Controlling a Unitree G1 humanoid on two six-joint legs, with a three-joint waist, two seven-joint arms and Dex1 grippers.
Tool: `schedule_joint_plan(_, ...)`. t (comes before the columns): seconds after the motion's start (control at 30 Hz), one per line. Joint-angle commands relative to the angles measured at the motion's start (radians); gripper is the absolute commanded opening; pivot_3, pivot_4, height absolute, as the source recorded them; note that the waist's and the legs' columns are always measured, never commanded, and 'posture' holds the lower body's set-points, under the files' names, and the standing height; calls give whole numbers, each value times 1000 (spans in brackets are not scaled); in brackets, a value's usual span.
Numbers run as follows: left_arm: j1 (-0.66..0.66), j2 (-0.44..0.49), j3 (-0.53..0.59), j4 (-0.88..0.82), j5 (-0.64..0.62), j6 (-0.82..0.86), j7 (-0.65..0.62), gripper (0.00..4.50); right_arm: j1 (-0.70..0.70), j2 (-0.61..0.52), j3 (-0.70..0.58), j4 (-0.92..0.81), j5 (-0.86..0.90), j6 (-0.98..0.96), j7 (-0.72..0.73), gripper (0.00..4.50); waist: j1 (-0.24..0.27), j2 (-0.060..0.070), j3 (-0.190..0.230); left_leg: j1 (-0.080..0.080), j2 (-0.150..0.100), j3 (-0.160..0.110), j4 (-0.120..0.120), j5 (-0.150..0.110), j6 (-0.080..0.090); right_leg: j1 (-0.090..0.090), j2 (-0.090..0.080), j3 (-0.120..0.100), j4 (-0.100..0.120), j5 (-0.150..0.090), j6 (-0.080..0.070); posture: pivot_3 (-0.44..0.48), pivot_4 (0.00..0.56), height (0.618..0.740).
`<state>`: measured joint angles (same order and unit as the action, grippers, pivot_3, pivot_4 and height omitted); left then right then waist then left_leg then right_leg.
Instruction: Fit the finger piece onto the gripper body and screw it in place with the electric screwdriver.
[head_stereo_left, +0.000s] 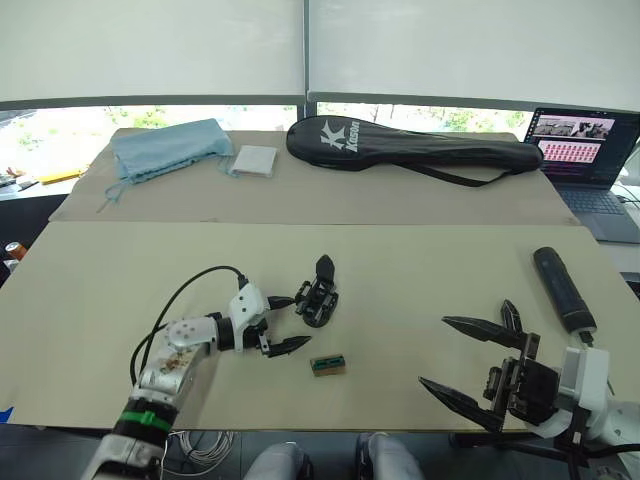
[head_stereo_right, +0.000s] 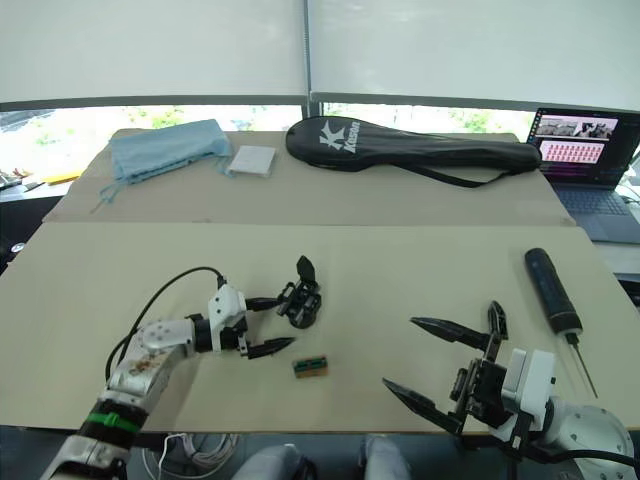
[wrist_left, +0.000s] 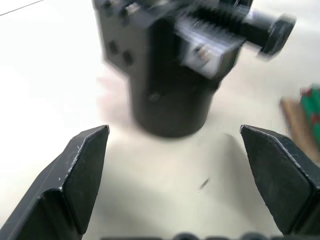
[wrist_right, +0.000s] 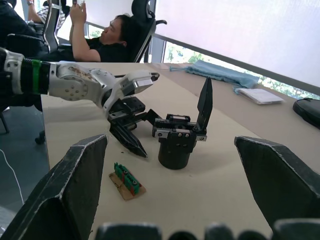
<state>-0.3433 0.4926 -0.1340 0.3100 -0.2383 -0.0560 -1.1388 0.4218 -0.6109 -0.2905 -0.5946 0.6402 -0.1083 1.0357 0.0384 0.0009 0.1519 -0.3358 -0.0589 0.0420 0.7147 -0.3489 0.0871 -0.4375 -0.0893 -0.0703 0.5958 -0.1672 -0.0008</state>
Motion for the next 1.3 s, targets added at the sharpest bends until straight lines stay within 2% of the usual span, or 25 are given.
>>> schedule_joint_plan(0.03, -95, -25, -12, 133, -10, -70, -107, 4429, -13, -4, -37, -16, 9, -27, 4, 4500, 3, 0, 0, 0, 0, 0, 0, 0, 0, 0, 0, 0, 0, 0, 0, 0, 150, 740)
schedule_joint_plan(0.33, -306, -105, -67, 431, 55, -191, -284, 4429, -8, -5, -32, -29, 2, -14, -9, 4500, -2, -1, 0, 0, -1, 0, 1, 0, 0, 1, 0, -1, 0, 0, 1, 0, 150, 740)
schedule_joint_plan(0.53, -376, -145, -65, 568, 104, -296, -285, 4429, 19, 2, -41, -43, -8, -26, -17, 4500, 0, -1, 0, 0, -1, 0, 1, 0, 0, 1, 0, -1, 0, 0, 1, 0, 150, 740)
schedule_joint_plan(0.63, -369, -139, -69, 600, 125, -346, -299, 3574, 39, 9, -45, -47, -13, -37, -16, 4500, 0, -1, 0, 0, -1, 0, 1, 0, 0, 1, -1, -1, -1, 0, 1, 0, 150, 740)
schedule_joint_plan(0.7, -363, -138, -60, 610, 120, -356, -306, 2584, 45, 11, -47, -47, -16, -41, -16, 4500, -1, -1, 0, 0, -1, 0, 1, 0, 0, 1, -1, -1, 0, 0, 1, 0, 150, 740)
schedule_joint_plan(0.73, -354, -135, -51, 607, 113, -368, -302, 2295, 47, 13, -48, -46, -17, -44, -16, 4500, -1, -1, 0, 0, -1, 0, 1, 0, 0, 1, -1, -1, 0, 0, 1, 0, 150, 740)
schedule_joint_plan(0.77, -347, -134, -44, 605, 108, -377, -300, 2305, 48, 13, -48, -45, -18, -47, -16, 4500, -1, -1, 0, 0, -1, 0, 1, 0, 0, 1, -1, -1, 0, 0, 1, 0, 150, 740)
schedule_joint_plan(0.93, -248, -147, -2, 405, 45, -306, -233, 2305, 41, 16, -42, -32, -27, -57, -15, 4500, -6, -1, 0, 0, 0, 0, 1, 0, 0, 1, 0, 0, 0, 0, 1, 0, 150, 740)
schedule_joint_plan(1.03, -108, -157, -9, 111, 19, -62, -103, 2305, 41, 16, -40, -26, -27, -57, -11, 4500, -5, 0, 0, -1, 0, 0, 1, 0, 0, 0, 0, 0, 0, 0, 1, 0, 150, 740)
schedule_joint_plan(1.1, -41, -156, -24, -33, 16, 20, -57, 2305, 43, 16, -40, -23, -26, -57, -9, 4500, -3, -1, 0, -1, 0, 0, 1, 0, 1, 0, -1, 1, -1, 0, 1, 0, 150, 740)
schedule_joint_plan(1.2, -3, -152, -38, -113, 57, 60, 15, 2305, 49, 19, -36, -23, -27, -58, -6, 4500, 5, -1, 0, -1, 0, 0, 1, 0, 0, 0, -1, 1, -1, 0, 1, 0, 150, 740)
schedule_joint_plan(1.3, -4, -145, -48, -104, 90, 51, 56, 2305, 53, 20, -33, -22, -27, -61, 0, 4500, 7, -1, 0, -1, 0, 0, 1, 0, 0, 1, -1, 1, -1, 0, 1, 0, 150, 740)
